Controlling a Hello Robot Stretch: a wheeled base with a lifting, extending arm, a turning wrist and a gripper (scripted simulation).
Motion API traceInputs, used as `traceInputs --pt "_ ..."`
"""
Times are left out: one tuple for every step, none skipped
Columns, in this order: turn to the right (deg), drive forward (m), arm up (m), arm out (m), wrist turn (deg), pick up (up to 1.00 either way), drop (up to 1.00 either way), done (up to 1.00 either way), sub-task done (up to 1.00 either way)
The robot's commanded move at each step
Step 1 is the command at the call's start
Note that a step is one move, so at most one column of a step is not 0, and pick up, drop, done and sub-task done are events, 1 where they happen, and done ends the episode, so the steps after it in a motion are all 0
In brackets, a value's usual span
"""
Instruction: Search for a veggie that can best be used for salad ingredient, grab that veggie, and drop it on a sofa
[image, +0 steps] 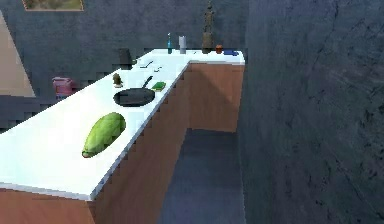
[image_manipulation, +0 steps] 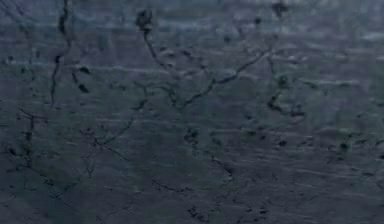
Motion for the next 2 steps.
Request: traceInputs --pt "0.0 0.7 0.0 0.0 0.0 0.0 0.0 0.0 0.0" --pt "-45.0 0.0 0.0 0.0 0.0 0.0 0.0 0.0 0.0"
